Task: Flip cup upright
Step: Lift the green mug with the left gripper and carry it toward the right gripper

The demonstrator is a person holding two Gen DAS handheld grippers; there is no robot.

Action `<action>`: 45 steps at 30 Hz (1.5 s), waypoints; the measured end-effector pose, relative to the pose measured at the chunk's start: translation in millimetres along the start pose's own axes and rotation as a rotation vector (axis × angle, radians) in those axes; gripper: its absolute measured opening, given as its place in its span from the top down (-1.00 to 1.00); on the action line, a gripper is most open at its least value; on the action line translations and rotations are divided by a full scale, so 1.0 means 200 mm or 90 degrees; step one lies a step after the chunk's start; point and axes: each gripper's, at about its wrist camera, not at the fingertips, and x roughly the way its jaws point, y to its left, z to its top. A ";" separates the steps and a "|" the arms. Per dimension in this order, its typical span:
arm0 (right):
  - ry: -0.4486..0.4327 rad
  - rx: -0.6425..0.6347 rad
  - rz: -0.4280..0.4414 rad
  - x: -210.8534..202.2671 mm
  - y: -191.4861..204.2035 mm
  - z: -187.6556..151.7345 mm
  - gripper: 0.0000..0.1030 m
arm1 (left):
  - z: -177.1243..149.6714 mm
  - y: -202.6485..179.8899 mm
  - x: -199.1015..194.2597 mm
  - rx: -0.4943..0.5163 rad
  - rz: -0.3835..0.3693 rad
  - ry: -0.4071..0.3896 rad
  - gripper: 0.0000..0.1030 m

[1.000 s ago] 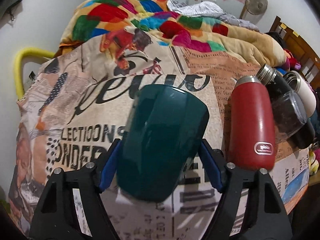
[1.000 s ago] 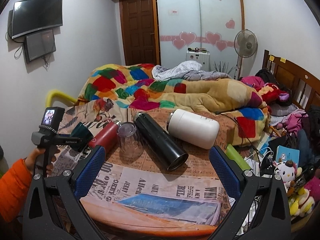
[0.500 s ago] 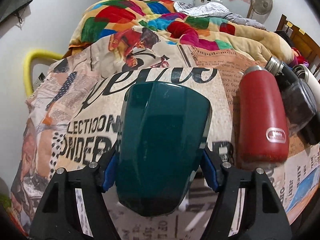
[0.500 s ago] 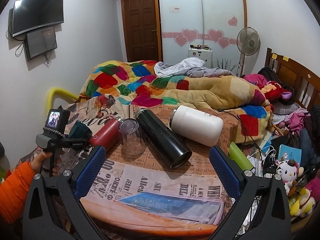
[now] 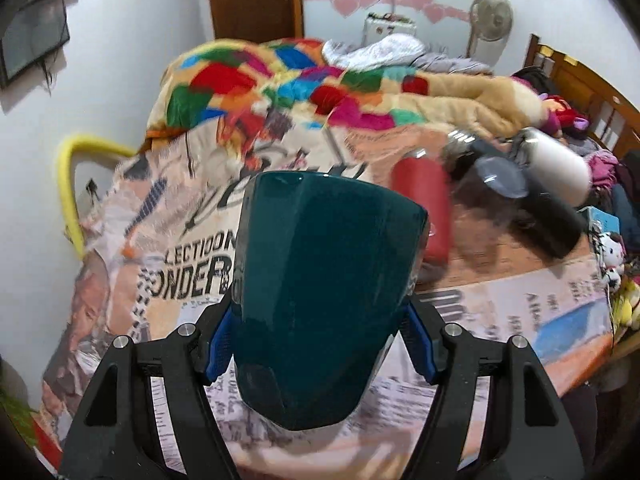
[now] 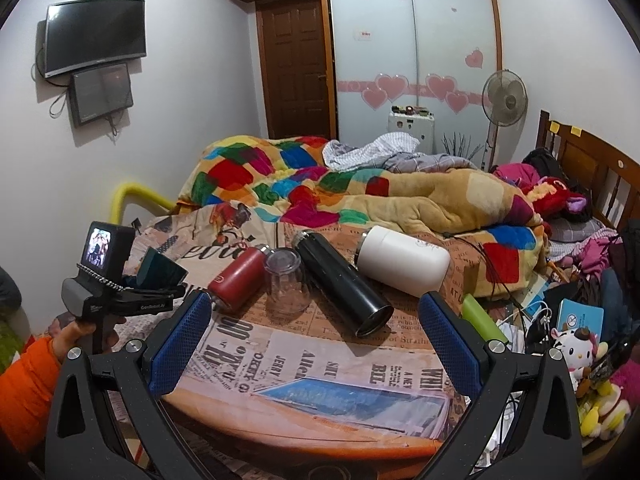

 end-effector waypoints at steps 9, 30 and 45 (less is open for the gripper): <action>-0.039 -0.001 0.006 -0.16 -0.01 0.00 -1.00 | 0.09 -0.30 -0.41 0.069 -0.056 -0.091 -0.36; -0.040 0.035 -0.005 -0.21 -0.22 -0.09 -1.00 | 0.01 -1.00 -0.25 0.145 -0.192 -0.012 -0.36; 0.033 0.065 -0.017 0.00 -0.33 -0.17 -1.00 | -0.13 -1.02 0.27 0.132 -0.165 0.134 -0.36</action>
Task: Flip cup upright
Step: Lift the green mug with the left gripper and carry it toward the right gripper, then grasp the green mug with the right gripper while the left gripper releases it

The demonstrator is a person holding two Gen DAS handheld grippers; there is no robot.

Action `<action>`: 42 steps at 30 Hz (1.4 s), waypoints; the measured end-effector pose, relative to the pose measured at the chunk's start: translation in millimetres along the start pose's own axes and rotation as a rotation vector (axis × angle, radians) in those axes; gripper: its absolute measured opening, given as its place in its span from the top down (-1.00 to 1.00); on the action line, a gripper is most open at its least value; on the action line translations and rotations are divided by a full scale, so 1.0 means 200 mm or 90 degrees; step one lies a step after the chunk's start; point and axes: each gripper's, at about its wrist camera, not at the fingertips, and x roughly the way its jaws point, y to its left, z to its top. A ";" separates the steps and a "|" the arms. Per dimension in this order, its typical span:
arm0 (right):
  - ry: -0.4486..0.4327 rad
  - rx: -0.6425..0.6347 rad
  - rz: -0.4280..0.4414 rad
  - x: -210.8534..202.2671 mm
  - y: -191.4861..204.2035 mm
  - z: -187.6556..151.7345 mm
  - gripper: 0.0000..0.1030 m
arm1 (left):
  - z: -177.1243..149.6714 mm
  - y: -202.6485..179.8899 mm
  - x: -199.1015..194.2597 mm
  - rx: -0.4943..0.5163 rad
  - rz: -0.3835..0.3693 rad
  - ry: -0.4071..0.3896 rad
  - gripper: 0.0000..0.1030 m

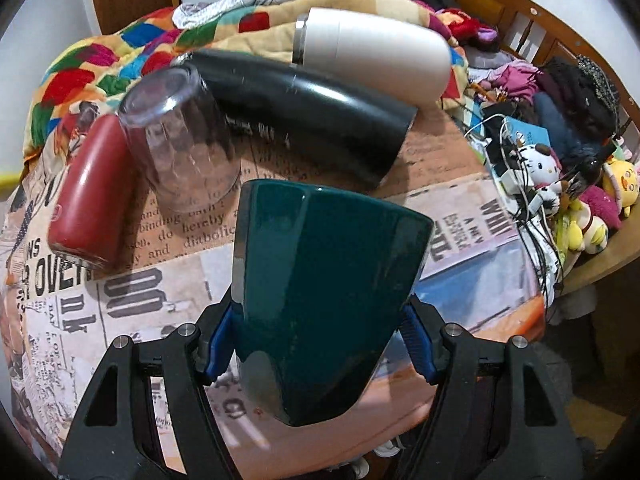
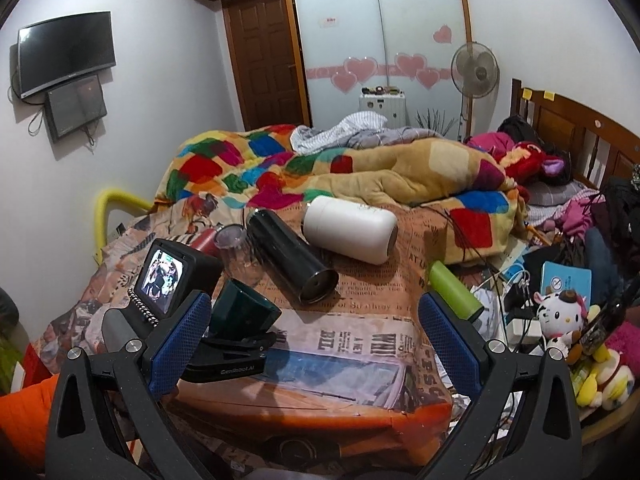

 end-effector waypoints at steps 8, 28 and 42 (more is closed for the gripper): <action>0.027 -0.007 -0.001 0.08 0.02 -0.01 -1.00 | 0.00 0.00 0.08 0.007 0.007 0.006 -0.36; 0.062 -0.025 -0.028 0.19 0.09 -0.02 -1.00 | -0.19 0.22 -0.36 -0.045 0.056 -0.096 -0.64; 0.266 0.066 0.066 0.76 0.22 -0.17 -0.90 | -0.43 0.59 -0.54 -0.147 0.156 -0.149 -0.71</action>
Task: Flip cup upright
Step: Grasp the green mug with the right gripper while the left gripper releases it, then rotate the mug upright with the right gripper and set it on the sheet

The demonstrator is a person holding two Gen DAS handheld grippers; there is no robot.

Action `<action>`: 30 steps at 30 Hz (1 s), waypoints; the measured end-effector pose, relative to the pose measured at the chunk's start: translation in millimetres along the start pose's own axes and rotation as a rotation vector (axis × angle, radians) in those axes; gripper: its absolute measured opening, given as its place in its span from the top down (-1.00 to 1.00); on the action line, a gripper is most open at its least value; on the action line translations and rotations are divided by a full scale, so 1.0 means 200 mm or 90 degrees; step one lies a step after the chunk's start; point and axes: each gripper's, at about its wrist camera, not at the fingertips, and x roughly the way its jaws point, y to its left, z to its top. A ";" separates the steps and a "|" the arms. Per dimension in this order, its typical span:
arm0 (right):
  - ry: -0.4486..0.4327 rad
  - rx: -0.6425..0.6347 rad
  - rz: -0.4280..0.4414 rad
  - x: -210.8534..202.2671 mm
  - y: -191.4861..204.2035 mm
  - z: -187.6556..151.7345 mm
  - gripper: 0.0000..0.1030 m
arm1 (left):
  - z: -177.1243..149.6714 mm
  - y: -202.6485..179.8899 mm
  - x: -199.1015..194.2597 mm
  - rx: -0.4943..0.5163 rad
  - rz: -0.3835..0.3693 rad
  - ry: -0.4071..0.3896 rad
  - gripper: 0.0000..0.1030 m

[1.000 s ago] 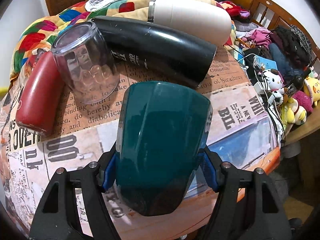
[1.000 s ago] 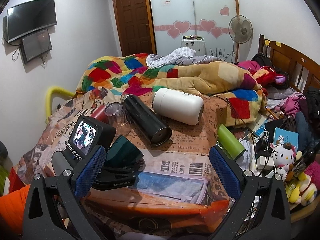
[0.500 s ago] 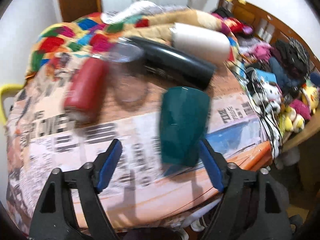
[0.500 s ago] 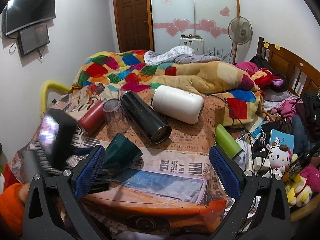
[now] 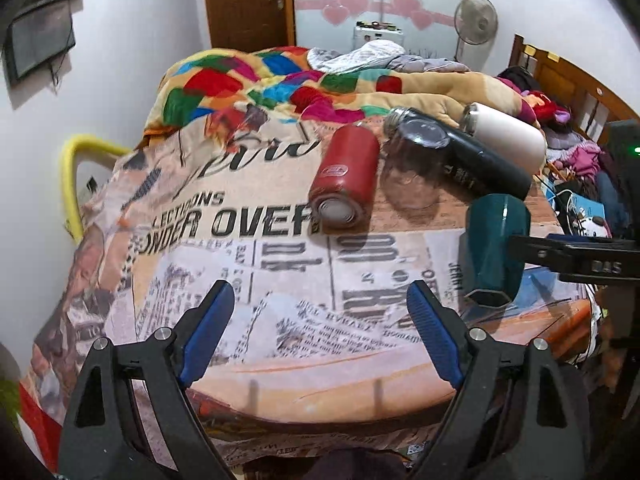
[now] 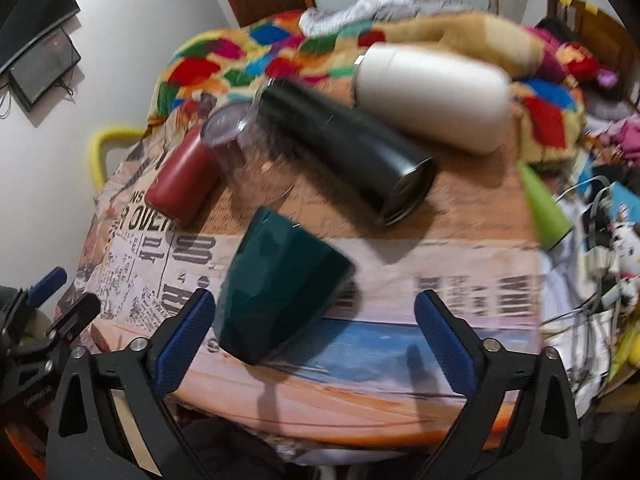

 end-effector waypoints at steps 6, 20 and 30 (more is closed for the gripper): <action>0.044 -0.001 0.011 0.11 0.09 0.02 -0.78 | -0.03 0.06 0.02 -0.021 -0.002 0.004 -0.71; 0.094 -0.072 0.012 0.23 0.18 0.09 -0.39 | -0.03 0.00 0.03 -0.001 -0.010 0.003 -0.71; 0.039 -0.102 0.017 0.05 0.17 0.08 -0.33 | 0.00 -0.05 -0.01 0.003 -0.010 -0.008 -0.71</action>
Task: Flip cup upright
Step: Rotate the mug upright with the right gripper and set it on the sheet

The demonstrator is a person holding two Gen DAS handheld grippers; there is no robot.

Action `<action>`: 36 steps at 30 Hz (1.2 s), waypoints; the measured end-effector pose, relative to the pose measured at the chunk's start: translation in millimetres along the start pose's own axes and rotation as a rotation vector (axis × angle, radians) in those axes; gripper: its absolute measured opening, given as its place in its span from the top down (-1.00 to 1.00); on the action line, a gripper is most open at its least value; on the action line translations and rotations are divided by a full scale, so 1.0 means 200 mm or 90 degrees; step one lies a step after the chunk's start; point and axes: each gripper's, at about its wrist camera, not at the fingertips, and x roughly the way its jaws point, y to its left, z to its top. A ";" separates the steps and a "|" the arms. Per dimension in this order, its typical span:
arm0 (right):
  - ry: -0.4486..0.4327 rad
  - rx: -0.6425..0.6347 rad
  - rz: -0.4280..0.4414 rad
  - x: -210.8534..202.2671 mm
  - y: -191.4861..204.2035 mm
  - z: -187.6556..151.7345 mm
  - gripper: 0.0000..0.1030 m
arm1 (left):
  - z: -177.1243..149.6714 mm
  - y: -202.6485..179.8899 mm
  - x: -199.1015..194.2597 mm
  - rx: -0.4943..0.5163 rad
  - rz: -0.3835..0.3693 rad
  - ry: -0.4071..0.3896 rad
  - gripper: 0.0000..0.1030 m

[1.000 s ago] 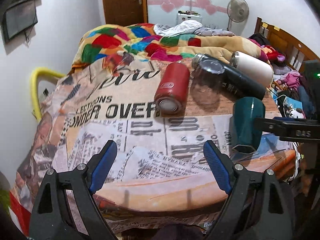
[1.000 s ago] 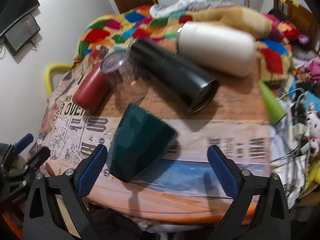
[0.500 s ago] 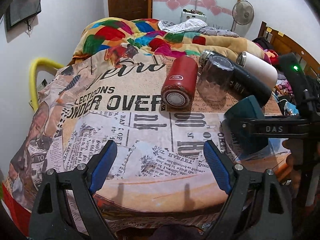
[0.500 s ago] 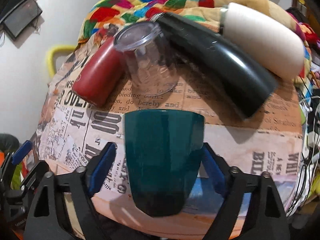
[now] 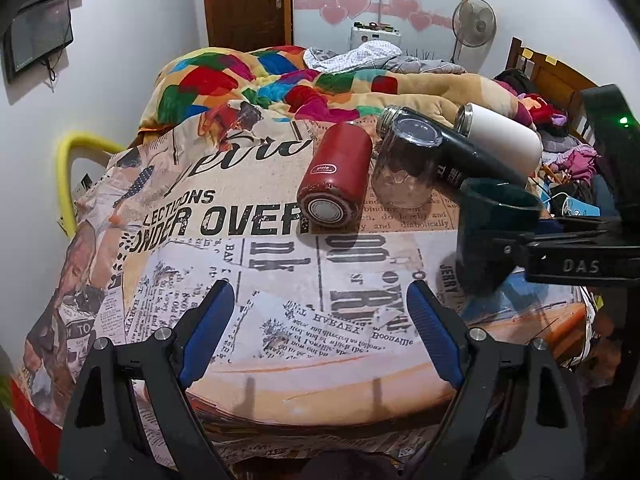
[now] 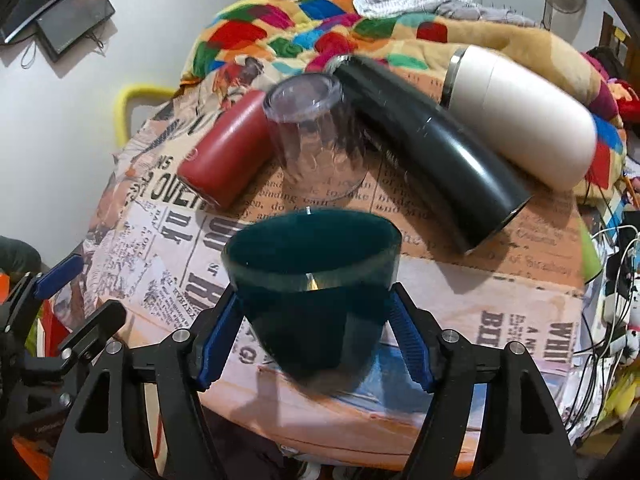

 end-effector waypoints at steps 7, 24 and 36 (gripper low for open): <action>-0.048 -0.010 -0.004 -0.08 -0.01 0.06 -0.32 | 0.03 -0.02 -0.01 0.006 0.001 -0.005 -0.71; -0.059 -0.057 -0.032 0.06 0.02 0.08 -0.32 | 0.05 -0.01 0.03 -0.003 0.000 0.006 -0.71; -0.045 -0.076 -0.041 0.02 0.02 -0.03 -0.33 | 0.04 -0.03 0.01 -0.004 -0.008 0.007 -0.71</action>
